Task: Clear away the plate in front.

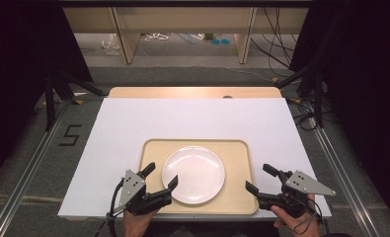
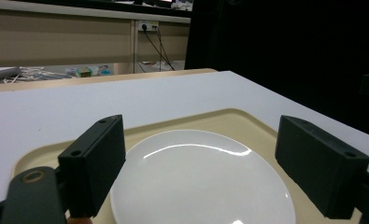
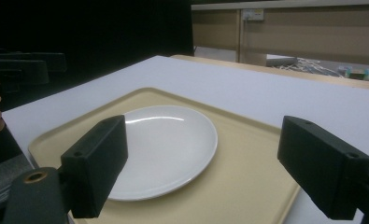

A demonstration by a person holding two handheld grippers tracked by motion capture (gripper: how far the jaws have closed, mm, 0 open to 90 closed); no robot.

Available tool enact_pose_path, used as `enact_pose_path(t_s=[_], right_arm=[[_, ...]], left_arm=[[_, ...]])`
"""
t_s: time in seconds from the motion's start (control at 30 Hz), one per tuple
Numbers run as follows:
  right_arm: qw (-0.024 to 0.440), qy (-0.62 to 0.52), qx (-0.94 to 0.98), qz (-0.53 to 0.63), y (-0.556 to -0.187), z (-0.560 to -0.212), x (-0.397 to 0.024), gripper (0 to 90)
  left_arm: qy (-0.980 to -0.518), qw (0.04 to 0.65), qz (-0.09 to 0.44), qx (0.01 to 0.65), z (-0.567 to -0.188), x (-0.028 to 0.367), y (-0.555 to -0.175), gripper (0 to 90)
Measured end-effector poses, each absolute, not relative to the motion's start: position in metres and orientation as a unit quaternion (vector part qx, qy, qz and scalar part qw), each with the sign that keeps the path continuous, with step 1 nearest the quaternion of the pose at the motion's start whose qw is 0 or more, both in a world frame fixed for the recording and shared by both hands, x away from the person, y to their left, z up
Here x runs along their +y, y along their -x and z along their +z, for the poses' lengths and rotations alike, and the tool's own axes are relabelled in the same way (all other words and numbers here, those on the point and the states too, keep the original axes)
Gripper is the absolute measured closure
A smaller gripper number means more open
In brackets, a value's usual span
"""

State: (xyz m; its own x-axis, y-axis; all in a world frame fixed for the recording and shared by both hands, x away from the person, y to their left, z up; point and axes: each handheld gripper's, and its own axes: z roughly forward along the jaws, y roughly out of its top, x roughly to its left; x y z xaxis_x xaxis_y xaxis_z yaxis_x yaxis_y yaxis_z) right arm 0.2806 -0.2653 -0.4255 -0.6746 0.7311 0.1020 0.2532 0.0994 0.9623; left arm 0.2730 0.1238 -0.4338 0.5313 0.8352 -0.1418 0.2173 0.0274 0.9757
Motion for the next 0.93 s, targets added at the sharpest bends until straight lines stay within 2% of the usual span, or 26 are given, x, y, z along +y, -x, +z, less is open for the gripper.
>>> enact_pose_path(t_s=[0.93], right_arm=[[0.207,-0.345,0.716,0.57,-0.2814,-0.4261,-0.2655,16.2]], left_arm=[[-0.624,0.598,0.259,0.43,-0.4296,0.1324,-0.2702,15.8]])
